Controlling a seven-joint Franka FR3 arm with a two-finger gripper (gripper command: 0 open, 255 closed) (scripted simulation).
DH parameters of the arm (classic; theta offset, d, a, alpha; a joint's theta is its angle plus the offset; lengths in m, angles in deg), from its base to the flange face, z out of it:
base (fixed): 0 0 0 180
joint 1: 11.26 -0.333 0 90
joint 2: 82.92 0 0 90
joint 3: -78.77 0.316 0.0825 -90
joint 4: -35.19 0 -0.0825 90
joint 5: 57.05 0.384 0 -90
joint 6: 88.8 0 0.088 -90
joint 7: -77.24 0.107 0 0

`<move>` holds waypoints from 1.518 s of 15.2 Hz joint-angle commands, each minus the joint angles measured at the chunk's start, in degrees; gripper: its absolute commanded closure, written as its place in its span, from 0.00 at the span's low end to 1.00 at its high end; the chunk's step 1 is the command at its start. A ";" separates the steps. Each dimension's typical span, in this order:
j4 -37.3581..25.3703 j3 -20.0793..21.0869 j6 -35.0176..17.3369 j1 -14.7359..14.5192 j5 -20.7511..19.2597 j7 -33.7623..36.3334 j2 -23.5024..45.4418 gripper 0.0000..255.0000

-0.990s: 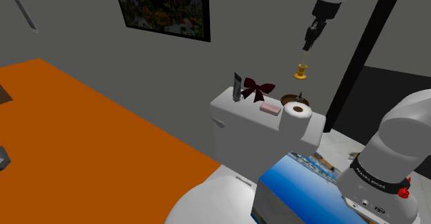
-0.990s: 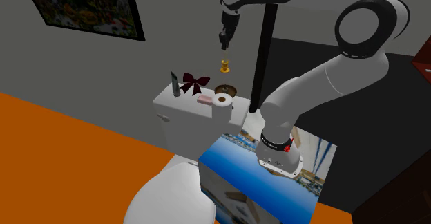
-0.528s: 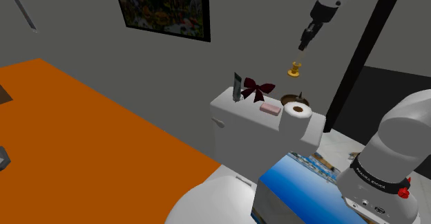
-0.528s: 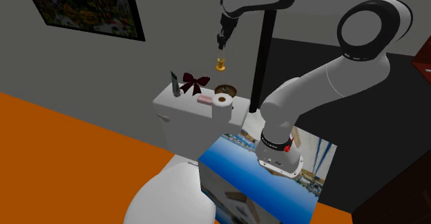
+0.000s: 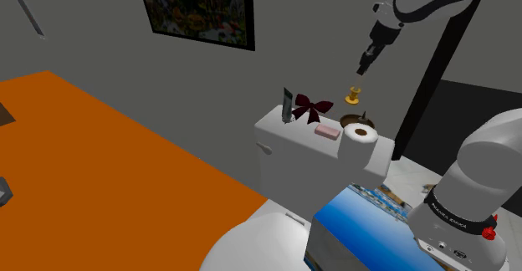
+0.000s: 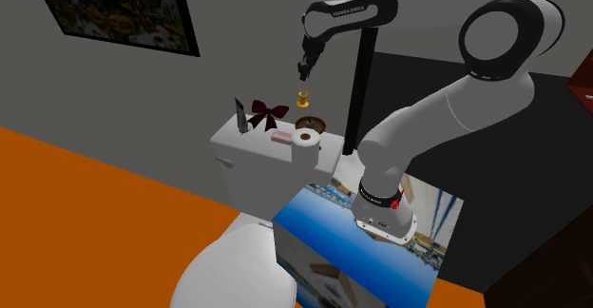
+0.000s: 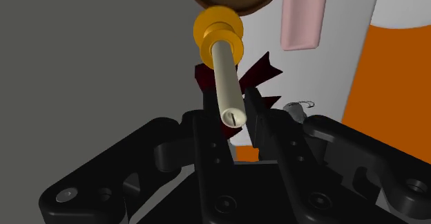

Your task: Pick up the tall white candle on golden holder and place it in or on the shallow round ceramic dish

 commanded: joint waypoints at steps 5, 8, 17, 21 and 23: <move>4.57 -1.55 0.10 0.97 0.13 -0.61 4.27 1.00; 4.57 -1.45 0.09 1.07 0.20 -0.67 4.28 1.00; 4.06 -1.36 -0.55 1.22 0.42 -0.98 5.40 0.00; 2.17 -0.62 4.66 1.65 0.52 -0.79 2.15 0.00; -0.24 -0.24 8.62 1.77 0.61 -0.76 0.60 0.00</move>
